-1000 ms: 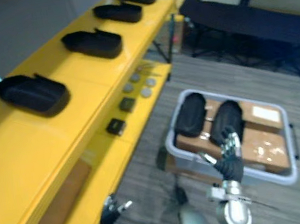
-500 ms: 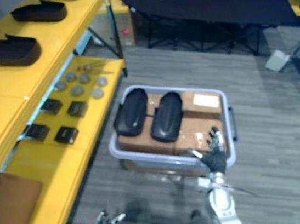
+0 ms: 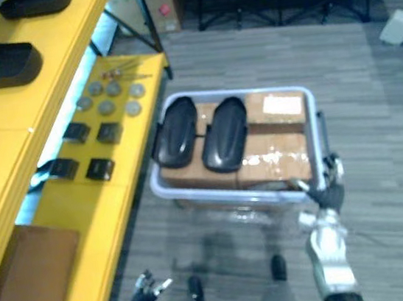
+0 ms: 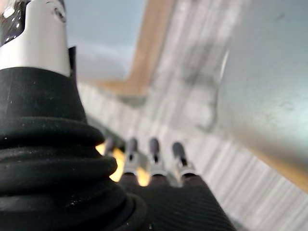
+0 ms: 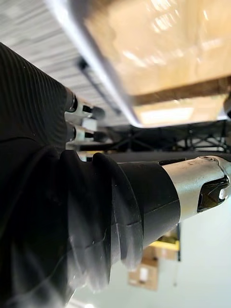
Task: Walk over and take plastic housings, then place them on the shelf
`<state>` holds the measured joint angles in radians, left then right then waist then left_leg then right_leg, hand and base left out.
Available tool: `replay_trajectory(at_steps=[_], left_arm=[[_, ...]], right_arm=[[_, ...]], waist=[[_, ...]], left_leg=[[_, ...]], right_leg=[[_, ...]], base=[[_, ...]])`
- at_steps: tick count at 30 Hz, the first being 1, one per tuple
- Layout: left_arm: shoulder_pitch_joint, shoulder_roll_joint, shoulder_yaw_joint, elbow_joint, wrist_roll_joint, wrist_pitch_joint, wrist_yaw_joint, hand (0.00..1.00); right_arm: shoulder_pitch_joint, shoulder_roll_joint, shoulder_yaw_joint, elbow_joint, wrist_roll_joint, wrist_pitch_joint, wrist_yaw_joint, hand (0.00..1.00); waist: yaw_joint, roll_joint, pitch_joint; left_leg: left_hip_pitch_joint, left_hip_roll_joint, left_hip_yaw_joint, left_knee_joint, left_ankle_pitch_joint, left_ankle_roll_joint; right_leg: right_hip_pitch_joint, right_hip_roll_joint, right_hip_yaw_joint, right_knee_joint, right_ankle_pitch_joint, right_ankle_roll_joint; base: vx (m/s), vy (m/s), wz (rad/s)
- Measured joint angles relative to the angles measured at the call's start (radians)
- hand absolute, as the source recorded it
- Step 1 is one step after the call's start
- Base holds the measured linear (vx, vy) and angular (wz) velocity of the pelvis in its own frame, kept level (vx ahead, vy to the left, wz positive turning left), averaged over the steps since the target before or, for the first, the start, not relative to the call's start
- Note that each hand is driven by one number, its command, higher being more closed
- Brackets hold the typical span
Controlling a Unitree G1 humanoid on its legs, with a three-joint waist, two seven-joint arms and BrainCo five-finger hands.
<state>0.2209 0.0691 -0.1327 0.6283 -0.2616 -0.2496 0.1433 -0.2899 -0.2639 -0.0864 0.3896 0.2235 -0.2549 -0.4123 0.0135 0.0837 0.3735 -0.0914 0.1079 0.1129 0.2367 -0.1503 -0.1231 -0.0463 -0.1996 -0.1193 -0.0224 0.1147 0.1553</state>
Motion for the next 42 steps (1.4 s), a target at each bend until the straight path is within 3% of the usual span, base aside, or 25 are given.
replay_trajectory(at_steps=[3, 6, 13, 17, 21, 24, 29, 32, 40, 41, 42], left_arm=[[-0.064, 0.0, -0.001, -0.035, -0.02, 0.0, 0.009, 0.0], [-0.093, 0.0, -0.009, -0.065, -0.052, 0.0, 0.009, 0.0], [-0.105, 0.0, -0.049, -0.059, -0.087, 0.008, 0.008, 0.0], [-0.115, 0.005, -0.07, -0.049, -0.095, -0.001, 0.005, 0.0], [-0.14, 0.01, -0.087, -0.033, -0.097, -0.01, 0.002, 0.0], [-0.144, 0.01, -0.088, -0.028, -0.126, -0.011, 0.003, 0.0], [-0.164, 0.012, -0.128, -0.016, -0.133, -0.008, 0.005, 0.0], [-0.169, 0.012, -0.135, -0.015, -0.135, -0.01, 0.01, 0.0], [-0.185, 0.037, -0.184, 0.003, -0.176, -0.011, 0.038, 0.0], [-0.189, 0.042, -0.194, 0.004, -0.196, -0.011, 0.039, 0.0], [-0.192, 0.042, -0.195, 0.007, -0.202, -0.011, 0.039, 0.0]], right_arm=[[-0.203, -0.086, -0.017, 0.135, 0.044, 0.03, -0.004, 0.0], [-0.352, -0.171, -0.041, 0.242, 0.101, 0.042, -0.004, 0.0], [-0.609, -0.311, 0.02, 0.445, 0.174, 0.172, 0.006, 0.0], [-0.675, -0.336, 0.071, 0.517, 0.178, 0.235, 0.041, 0.0], [-0.702, -0.349, 0.1, 0.576, 0.179, 0.262, 0.073, 0.0], [-0.72, -0.356, 0.101, 0.576, 0.189, 0.276, 0.106, 0.0], [-0.724, -0.368, 0.118, 0.581, 0.161, 0.382, 0.102, 0.0], [-0.725, -0.359, 0.118, 0.614, 0.151, 0.428, 0.08, 0.0], [-0.747, -0.356, 0.16, 0.652, 0.114, 0.47, 0.041, 0.0], [-0.758, -0.358, 0.167, 0.659, 0.11, 0.471, 0.041, 1.0], [-0.765, -0.361, 0.17, 0.665, 0.105, 0.47, 0.04, 1.0]], waist=[[0.024, 0.0, 0.066], [0.035, 0.003, 0.086], [0.089, 0.025, 0.107], [0.106, 0.039, 0.116], [0.131, 0.04, 0.116], [0.133, 0.045, 0.118], [0.136, 0.075, 0.132], [0.14, 0.078, 0.136], [0.141, 0.082, 0.135], [0.145, 0.083, 0.135], [0.148, 0.084, 0.135]], left_leg=[[-0.025, -0.006, -0.03, 0.002, 0.002, 0.003], [-0.094, -0.019, -0.071, 0.017, 0.01, 0.015], [-0.181, -0.035, -0.114, 0.05, 0.019, 0.018], [-0.21, -0.042, -0.132, 0.071, 0.017, 0.02], [-0.231, -0.044, -0.136, 0.095, 0.013, 0.025], [-0.25, -0.044, -0.14, 0.126, 0.003, 0.029], [-0.272, -0.043, -0.15, 0.158, -0.004, 0.035], [-0.286, -0.04, -0.148, 0.157, 0.003, 0.036], [-0.294, -0.034, -0.135, 0.141, 0.018, 0.031], [-0.296, -0.034, -0.135, 0.133, 0.023, 0.03], [-0.296, -0.034, -0.134, 0.128, 0.027, 0.029]], right_leg=[[-0.007, -0.001, -0.032, -0.019, 0.03, -0.004], [-0.039, -0.01, -0.078, -0.021, 0.04, -0.005], [-0.086, -0.02, -0.137, -0.014, 0.061, -0.011], [-0.104, -0.028, -0.16, 0.011, 0.061, -0.011], [-0.112, -0.029, -0.18, 0.018, 0.063, -0.014], [-0.114, -0.029, -0.184, 0.019, 0.063, -0.014], [-0.124, -0.029, -0.201, 0.041, 0.06, -0.018], [-0.143, -0.028, -0.212, 0.047, 0.054, -0.027], [-0.17, -0.029, -0.209, 0.055, 0.053, -0.029], [-0.177, -0.03, -0.21, 0.058, 0.052, -0.031], [-0.181, -0.031, -0.21, 0.059, 0.052, -0.031]], base=[[-0.04, 0.028, 0.1], [-0.08, 0.024, 0.35], [-0.03, 0.016, 0.18], [-0.04, 0.028, 0.13], [-0.04, 0.015, 0.05], [-0.07, 0.01, 0.02], [-0.08, 0.015, 0.03], [-0.07, -0.005, -0.02], [-0.02, -0.003, -0.06], [0.0, 0.0, 0.0], [0.0, 0.0, 0.0]])
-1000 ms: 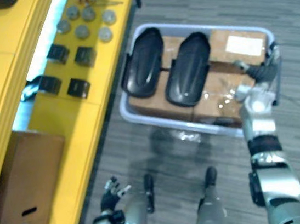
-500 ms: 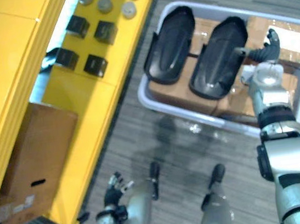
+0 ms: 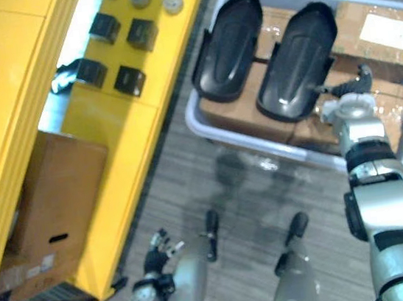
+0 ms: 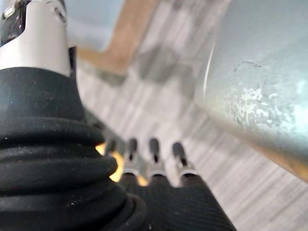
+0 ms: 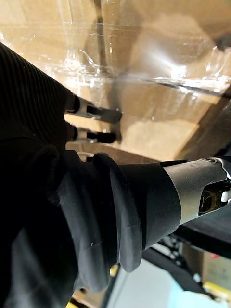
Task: Walk over and take plastic housings, then place them on the shelf
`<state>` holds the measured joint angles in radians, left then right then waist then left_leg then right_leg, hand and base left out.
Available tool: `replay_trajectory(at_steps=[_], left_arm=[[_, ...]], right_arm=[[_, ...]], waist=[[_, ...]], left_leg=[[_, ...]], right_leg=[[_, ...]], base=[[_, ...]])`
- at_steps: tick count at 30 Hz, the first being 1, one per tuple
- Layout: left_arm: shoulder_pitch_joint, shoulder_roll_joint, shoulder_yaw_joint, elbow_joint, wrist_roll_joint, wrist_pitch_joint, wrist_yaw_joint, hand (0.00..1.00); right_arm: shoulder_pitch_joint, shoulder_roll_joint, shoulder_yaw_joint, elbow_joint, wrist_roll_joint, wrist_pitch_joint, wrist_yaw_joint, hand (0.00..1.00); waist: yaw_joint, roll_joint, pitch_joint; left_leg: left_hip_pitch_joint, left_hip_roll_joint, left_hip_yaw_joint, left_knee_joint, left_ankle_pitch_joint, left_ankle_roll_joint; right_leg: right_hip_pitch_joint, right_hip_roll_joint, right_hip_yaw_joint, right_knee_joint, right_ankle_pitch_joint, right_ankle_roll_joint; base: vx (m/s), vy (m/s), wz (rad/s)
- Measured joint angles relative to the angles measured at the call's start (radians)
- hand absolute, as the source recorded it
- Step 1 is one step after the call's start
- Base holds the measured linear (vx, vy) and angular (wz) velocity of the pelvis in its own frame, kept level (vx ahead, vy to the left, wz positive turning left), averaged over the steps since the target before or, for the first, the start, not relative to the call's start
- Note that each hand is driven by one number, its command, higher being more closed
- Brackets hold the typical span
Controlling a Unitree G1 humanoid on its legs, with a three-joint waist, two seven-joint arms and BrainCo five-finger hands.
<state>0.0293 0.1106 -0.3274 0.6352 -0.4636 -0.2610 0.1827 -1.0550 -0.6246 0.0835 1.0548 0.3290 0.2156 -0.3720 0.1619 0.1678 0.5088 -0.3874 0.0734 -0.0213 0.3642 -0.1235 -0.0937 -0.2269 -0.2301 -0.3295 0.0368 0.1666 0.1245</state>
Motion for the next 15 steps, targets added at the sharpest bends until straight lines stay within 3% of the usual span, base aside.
replay_trajectory(at_steps=[5, 8, 12, 15], left_arm=[[-0.031, -0.01, -0.016, 0.054, -0.035, -0.002, -0.004, 0.0], [-0.033, -0.008, -0.028, 0.071, -0.057, -0.018, -0.011, 0.0], [-0.034, -0.002, -0.042, 0.109, -0.081, -0.023, -0.033, 0.0], [-0.034, -0.003, -0.048, 0.113, -0.088, -0.029, -0.04, 0.0]], right_arm=[[-0.054, -0.095, 0.04, 0.035, -0.033, -0.011, -0.009, 1.0], [-0.062, -0.159, 0.067, 0.073, -0.047, -0.013, -0.012, 1.0], [-0.058, -0.196, 0.078, 0.094, -0.07, 0.001, 0.008, 1.0], [-0.057, -0.211, 0.08, 0.118, -0.076, 0.037, 0.035, 1.0]], waist=[[0.025, 0.044, -0.012], [0.051, 0.046, -0.013], [0.057, 0.061, -0.023], [0.073, 0.07, -0.03]], left_leg=[[-0.058, -0.012, -0.028, -0.013, 0.023, 0.001], [-0.075, -0.016, -0.027, -0.015, 0.03, 0.001], [-0.094, -0.025, -0.036, -0.004, 0.03, 0.002], [-0.1, -0.027, -0.048, -0.003, 0.031, 0.003]], right_leg=[[-0.054, -0.01, -0.029, 0.021, -0.004, -0.002], [-0.077, -0.017, -0.028, 0.031, -0.004, -0.002], [-0.091, -0.029, -0.046, 0.049, -0.012, -0.004], [-0.09, -0.029, -0.058, 0.049, -0.015, -0.006]], base=[[-0.02, -0.007, 0.12], [-0.02, 0.0, 0.04], [-0.01, 0.01, 0.09], [-0.02, -0.001, 0.09]])
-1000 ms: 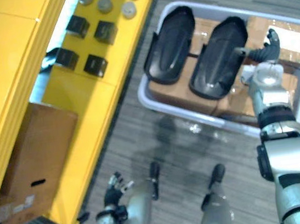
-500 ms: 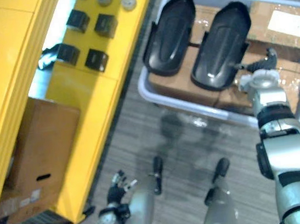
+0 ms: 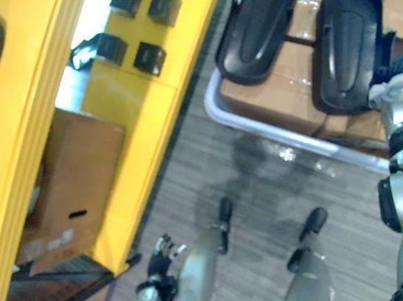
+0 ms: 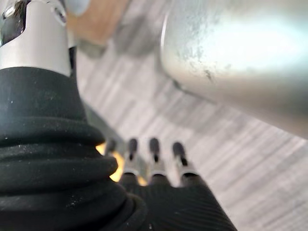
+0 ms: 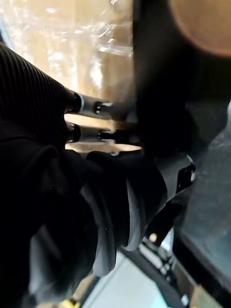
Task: Walk over and take plastic housings, then place them on the shelf
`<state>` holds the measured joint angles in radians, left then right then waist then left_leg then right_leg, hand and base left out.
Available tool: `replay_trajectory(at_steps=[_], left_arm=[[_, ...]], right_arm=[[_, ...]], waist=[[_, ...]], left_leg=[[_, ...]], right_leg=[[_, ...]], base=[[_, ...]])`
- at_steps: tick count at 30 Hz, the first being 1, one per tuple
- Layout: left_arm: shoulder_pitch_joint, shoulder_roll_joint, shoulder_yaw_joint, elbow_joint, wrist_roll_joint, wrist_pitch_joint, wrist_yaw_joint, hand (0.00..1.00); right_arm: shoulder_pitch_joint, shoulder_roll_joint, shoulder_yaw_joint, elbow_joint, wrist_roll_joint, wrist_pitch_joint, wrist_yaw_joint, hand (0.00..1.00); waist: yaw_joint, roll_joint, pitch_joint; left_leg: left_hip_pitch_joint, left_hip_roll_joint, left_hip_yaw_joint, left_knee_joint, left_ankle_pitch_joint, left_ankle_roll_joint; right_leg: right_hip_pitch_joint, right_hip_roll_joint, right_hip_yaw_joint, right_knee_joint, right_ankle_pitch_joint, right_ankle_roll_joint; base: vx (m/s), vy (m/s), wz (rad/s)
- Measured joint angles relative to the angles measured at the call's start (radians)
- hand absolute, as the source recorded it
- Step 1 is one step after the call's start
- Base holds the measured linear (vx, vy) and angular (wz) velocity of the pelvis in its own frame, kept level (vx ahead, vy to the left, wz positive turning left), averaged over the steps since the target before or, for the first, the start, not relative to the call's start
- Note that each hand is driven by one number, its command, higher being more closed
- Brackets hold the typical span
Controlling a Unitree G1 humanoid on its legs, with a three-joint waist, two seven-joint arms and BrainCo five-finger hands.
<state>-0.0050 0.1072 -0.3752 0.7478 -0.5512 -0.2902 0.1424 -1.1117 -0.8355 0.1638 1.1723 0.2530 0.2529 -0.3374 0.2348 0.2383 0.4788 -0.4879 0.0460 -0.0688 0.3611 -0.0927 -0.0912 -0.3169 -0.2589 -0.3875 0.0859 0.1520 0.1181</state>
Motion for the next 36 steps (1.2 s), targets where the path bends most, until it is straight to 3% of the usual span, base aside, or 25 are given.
replay_trajectory(at_steps=[4, 7, 10, 13, 16, 21, 24, 25, 26, 28, 34, 36], left_arm=[[0.0, 0.001, -0.002, -0.006, -0.001, 0.0, -0.007, 0.0], [0.005, 0.003, -0.007, -0.021, -0.001, -0.001, -0.007, 0.0], [0.006, 0.006, -0.03, -0.026, 0.0, -0.015, -0.008, 0.0], [0.026, 0.009, -0.029, -0.059, -0.002, -0.032, -0.006, 0.0], [0.068, 0.013, -0.018, -0.107, -0.002, -0.038, 0.0, 0.0], [0.106, -0.001, 0.018, -0.18, 0.012, -0.034, 0.08, 0.0], [0.109, 0.001, 0.089, -0.263, 0.049, -0.028, 0.151, 0.0], [0.111, 0.006, 0.151, -0.329, 0.06, -0.023, 0.204, 0.0], [0.111, 0.006, 0.172, -0.351, 0.069, -0.017, 0.22, 0.0], [0.111, 0.01, 0.23, -0.433, 0.139, 0.002, 0.278, 0.0], [0.074, 0.05, 0.251, -0.672, 0.249, 0.044, 0.317, 0.0], [0.035, 0.074, 0.259, -0.75, 0.302, 0.063, 0.324, 0.0]], right_arm=[[0.0, -0.003, 0.035, 0.001, -0.055, 0.034, 0.034, 1.0], [-0.001, -0.003, 0.036, 0.008, -0.088, 0.035, 0.034, 1.0], [-0.001, -0.002, 0.049, 0.016, -0.147, 0.005, 0.027, 1.0], [-0.005, -0.002, 0.08, 0.006, -0.202, -0.053, -0.022, 1.0], [-0.004, -0.003, 0.086, -0.025, -0.243, -0.076, -0.062, 1.0], [0.005, -0.005, 0.107, -0.112, -0.325, -0.112, -0.084, 1.0], [0.046, -0.002, 0.106, -0.178, -0.347, -0.13, -0.092, 1.0], [0.077, 0.007, 0.104, -0.23, -0.348, -0.134, -0.101, 1.0], [0.091, 0.01, 0.102, -0.247, -0.349, -0.138, -0.104, 1.0], [0.128, 0.033, 0.094, -0.301, -0.37, -0.146, -0.13, 1.0], [0.203, 0.13, 0.034, -0.369, -0.396, -0.151, -0.209, 1.0], [0.261, 0.197, 0.027, -0.404, -0.421, -0.161, -0.239, 1.0]], waist=[[0.008, 0.0, 0.0], [0.014, 0.0, 0.0], [0.019, 0.0, 0.0], [0.018, 0.0, 0.0], [0.007, 0.0, 0.0], [-0.032, -0.005, 0.004], [-0.049, -0.03, 0.021], [-0.063, -0.054, 0.037], [-0.067, -0.062, 0.042], [-0.086, -0.081, 0.05], [-0.103, -0.107, 0.049], [-0.113, -0.137, 0.037]], left_leg=[[0.0, 0.0, -0.001, 0.004, 0.0, 0.0], [-0.001, 0.0, -0.002, 0.009, -0.001, -0.001], [-0.001, 0.0, -0.003, 0.02, -0.005, 0.001], [0.0, 0.002, -0.002, 0.03, -0.007, 0.001], [0.023, 0.003, -0.001, 0.028, -0.008, 0.0], [0.079, 0.008, 0.007, 0.008, -0.009, 0.0], [0.126, 0.023, 0.02, -0.021, -0.007, -0.003], [0.164, 0.034, 0.024, -0.046, -0.001, -0.012], [0.175, 0.037, 0.026, -0.054, 0.0, -0.013], [0.213, 0.046, 0.029, -0.086, 0.009, -0.022], [0.267, 0.06, 0.049, -0.135, 0.027, -0.034], [0.3, 0.065, 0.054, -0.157, 0.032, -0.037]], right_leg=[[0.002, -0.001, -0.003, 0.0, 0.0, 0.0], [0.003, -0.001, -0.006, 0.005, -0.001, -0.002], [0.006, -0.002, -0.016, 0.014, -0.005, -0.007], [0.009, -0.002, -0.016, 0.017, -0.005, -0.008], [0.033, -0.001, -0.018, 0.012, -0.005, -0.008], [0.08, 0.004, -0.018, -0.002, -0.005, -0.009], [0.113, 0.018, -0.01, -0.016, -0.005, -0.009], [0.139, 0.028, -0.008, -0.025, -0.006, -0.01], [0.148, 0.032, -0.007, -0.029, -0.006, -0.011], [0.173, 0.041, -0.008, -0.037, -0.007, -0.013], [0.198, 0.052, 0.005, -0.045, -0.007, -0.014], [0.217, 0.057, 0.006, -0.048, -0.007, -0.014]], base=[[0.0, 0.0, 0.0], [0.0, 0.0, 0.0], [-0.02, 0.005, 0.0], [-0.05, 0.008, -0.02], [0.0, 0.0, 0.0], [0.0, 0.0, -0.03], [0.02, -0.035, -0.13], [0.05, -0.056, -0.09], [0.04, -0.048, -0.09], [0.05, -0.034, -0.04], [0.03, -0.01, -0.08], [0.02, -0.008, -0.04]])
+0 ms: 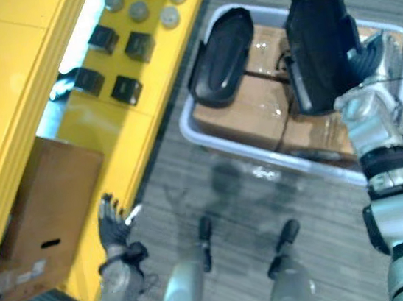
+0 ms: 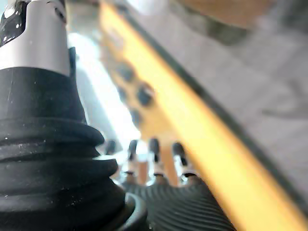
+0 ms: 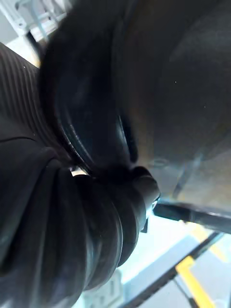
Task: Walk over and take plastic housings, then place them on the shelf
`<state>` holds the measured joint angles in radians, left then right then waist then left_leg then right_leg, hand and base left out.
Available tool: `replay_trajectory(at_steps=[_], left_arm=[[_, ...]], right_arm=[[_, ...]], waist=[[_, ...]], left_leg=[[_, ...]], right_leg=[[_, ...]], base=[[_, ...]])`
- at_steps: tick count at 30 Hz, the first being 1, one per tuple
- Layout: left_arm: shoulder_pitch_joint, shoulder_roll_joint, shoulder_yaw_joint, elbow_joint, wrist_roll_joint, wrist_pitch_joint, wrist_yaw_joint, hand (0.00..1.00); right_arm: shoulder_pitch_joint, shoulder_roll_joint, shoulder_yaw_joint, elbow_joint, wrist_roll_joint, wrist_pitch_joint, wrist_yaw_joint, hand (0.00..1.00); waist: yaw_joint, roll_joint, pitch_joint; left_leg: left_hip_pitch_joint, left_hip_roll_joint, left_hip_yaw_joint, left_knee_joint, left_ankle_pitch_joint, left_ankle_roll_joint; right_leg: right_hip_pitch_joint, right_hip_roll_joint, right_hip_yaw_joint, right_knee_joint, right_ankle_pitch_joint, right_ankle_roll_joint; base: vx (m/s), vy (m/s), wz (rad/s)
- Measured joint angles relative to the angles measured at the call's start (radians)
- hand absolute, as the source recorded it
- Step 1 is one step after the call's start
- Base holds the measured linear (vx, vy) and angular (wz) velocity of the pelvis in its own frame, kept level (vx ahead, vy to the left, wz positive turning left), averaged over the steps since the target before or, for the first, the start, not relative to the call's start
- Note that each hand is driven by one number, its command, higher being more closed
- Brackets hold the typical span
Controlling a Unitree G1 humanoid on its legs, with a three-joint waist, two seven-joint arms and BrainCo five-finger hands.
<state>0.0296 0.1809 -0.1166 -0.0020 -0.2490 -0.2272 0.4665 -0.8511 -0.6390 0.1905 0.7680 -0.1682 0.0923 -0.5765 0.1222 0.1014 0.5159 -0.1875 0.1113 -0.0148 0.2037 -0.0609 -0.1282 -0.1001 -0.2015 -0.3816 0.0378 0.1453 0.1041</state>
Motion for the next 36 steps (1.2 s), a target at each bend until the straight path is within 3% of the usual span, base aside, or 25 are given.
replay_trajectory(at_steps=[3, 6, 12, 14, 20, 23, 29, 36], left_arm=[[-0.09, 0.05, 0.0, -0.02, 0.063, 0.036, 0.0, 0.0], [-0.177, 0.068, -0.014, 0.002, 0.114, 0.056, -0.003, 0.0], [-0.309, 0.085, -0.07, 0.071, 0.132, 0.055, -0.055, 0.0], [-0.375, 0.079, -0.138, 0.115, 0.122, 0.059, -0.096, 0.0], [-0.534, 0.006, -0.203, 0.329, -0.111, 0.182, -0.177, 0.0], [-0.592, -0.015, -0.217, 0.399, -0.2, 0.212, -0.205, 0.0], [-0.668, -0.024, -0.211, 0.419, -0.344, 0.221, -0.238, 0.0], [-0.719, -0.027, -0.192, 0.435, -0.616, 0.224, -0.311, 0.0]], right_arm=[[0.035, 0.069, -0.004, -0.034, -0.008, -0.008, -0.056, 1.0], [0.061, 0.116, -0.01, -0.099, -0.017, -0.033, -0.121, 1.0], [0.086, 0.179, -0.013, -0.22, -0.069, -0.084, -0.203, 1.0], [0.104, 0.205, -0.013, -0.301, -0.102, -0.1, -0.213, 1.0], [0.105, 0.249, -0.011, -0.4, -0.146, -0.141, -0.214, 1.0], [0.104, 0.262, -0.007, -0.455, -0.187, -0.165, -0.212, 1.0], [0.103, 0.268, 0.003, -0.483, -0.211, -0.202, -0.188, 1.0], [0.104, 0.285, 0.066, -0.483, -0.25, -0.22, -0.14, 1.0]], waist=[[-0.012, -0.053, -0.028], [-0.026, -0.089, -0.056], [-0.043, -0.119, -0.121], [-0.057, -0.126, -0.152], [-0.089, -0.149, -0.181], [-0.098, -0.15, -0.181], [-0.114, -0.15, -0.181], [-0.135, -0.15, -0.182]], left_leg=[[0.005, 0.003, 0.006, -0.019, 0.01, -0.001], [0.026, 0.003, 0.022, -0.031, 0.014, 0.0], [0.049, 0.009, 0.05, -0.042, 0.013, 0.0], [0.073, 0.01, 0.073, -0.048, 0.013, -0.001], [0.098, 0.023, 0.118, -0.048, 0.006, -0.006], [0.097, 0.038, 0.137, -0.04, 0.0, -0.01], [0.097, 0.054, 0.162, -0.041, -0.004, -0.016], [0.098, 0.051, 0.168, -0.043, -0.006, -0.019]], right_leg=[[0.001, 0.005, 0.004, -0.016, 0.001, -0.002], [0.007, 0.005, 0.019, -0.017, 0.001, -0.003], [0.022, 0.013, 0.041, -0.045, 0.015, -0.01], [0.031, 0.015, 0.062, -0.054, 0.022, -0.01], [0.027, 0.029, 0.11, -0.064, 0.03, -0.02], [0.015, 0.044, 0.13, -0.069, 0.035, -0.026], [-0.003, 0.06, 0.148, -0.073, 0.045, -0.031], [-0.004, 0.06, 0.159, -0.08, 0.055, -0.03]], base=[[0.0, -0.005, -0.06], [-0.01, 0.009, -0.1], [0.0, 0.012, -0.14], [0.02, 0.013, -0.23], [-0.03, 0.011, -0.23], [-0.03, -0.018, -0.25], [0.01, -0.009, -0.15], [0.01, 0.004, -0.03]])
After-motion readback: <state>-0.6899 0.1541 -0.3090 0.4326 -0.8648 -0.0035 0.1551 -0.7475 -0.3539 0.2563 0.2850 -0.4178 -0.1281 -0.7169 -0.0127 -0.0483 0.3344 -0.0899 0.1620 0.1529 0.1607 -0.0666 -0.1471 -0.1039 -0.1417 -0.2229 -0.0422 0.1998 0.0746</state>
